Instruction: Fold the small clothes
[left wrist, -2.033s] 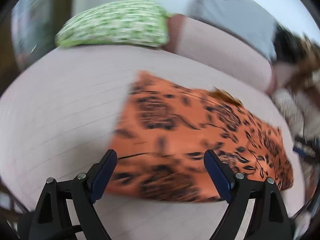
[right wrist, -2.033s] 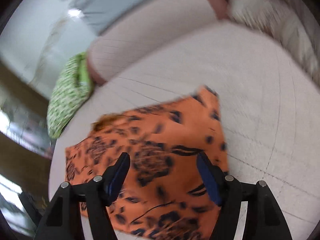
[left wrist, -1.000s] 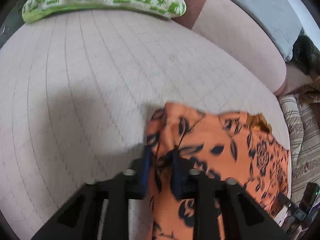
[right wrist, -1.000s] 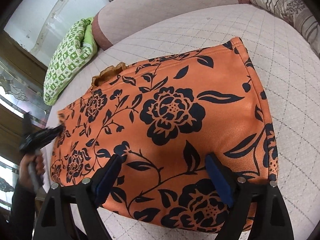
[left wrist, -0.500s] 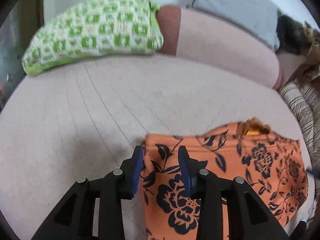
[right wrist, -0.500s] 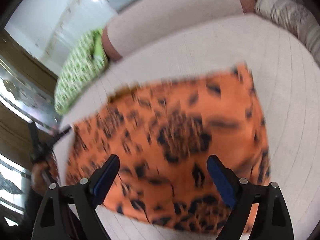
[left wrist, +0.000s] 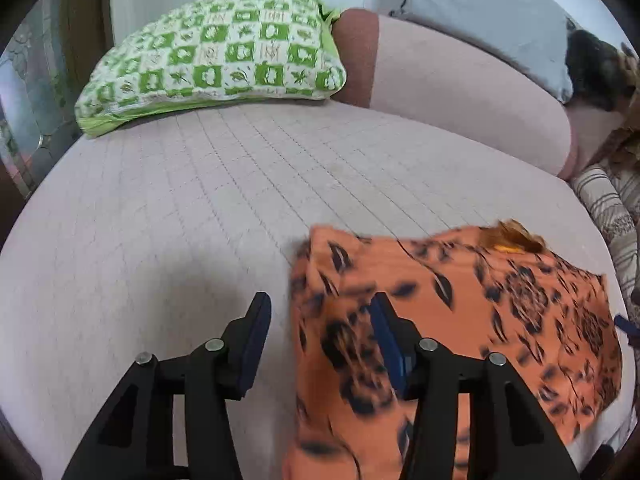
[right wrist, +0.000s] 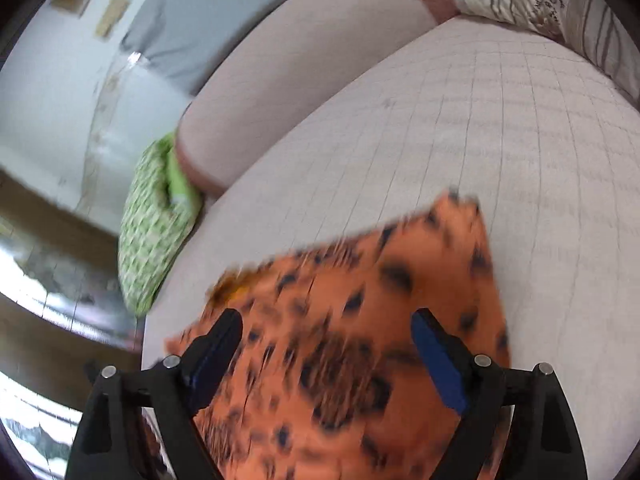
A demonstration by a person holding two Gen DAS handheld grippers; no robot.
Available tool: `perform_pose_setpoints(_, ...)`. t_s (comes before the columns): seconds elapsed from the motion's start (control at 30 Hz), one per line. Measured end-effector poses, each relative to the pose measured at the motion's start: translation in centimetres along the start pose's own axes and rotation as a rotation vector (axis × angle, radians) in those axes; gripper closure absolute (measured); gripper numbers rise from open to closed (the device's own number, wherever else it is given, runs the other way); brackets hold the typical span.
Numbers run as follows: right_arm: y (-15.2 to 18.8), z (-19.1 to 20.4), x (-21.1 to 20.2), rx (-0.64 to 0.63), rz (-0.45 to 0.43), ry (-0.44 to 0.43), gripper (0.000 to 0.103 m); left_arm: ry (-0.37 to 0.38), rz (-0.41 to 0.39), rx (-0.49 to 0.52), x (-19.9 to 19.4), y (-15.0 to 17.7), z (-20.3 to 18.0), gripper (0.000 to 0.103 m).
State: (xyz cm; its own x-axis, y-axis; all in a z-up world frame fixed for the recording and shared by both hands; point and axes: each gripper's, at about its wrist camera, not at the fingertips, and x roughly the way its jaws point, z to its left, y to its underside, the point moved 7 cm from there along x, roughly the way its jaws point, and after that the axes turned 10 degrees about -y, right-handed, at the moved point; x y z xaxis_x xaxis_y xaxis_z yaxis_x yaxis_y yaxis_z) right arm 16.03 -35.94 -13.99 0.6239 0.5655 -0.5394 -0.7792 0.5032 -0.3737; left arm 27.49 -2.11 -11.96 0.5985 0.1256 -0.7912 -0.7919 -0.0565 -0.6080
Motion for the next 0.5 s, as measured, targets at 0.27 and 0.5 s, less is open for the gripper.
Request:
perform_pose_setpoints(0.27, 8.4, 0.4, -2.1, -0.073, 0.041, 0.1, 0.015, -0.023, 0.033, -0.001, -4.3, 6.8, -1.9, 0.036)
perform_pose_setpoints(0.5, 8.5, -0.1, -2.1, -0.023, 0.037, 0.129, 0.015, -0.032, 0.072, 0.055, -5.2, 9.2, -3.9, 0.036)
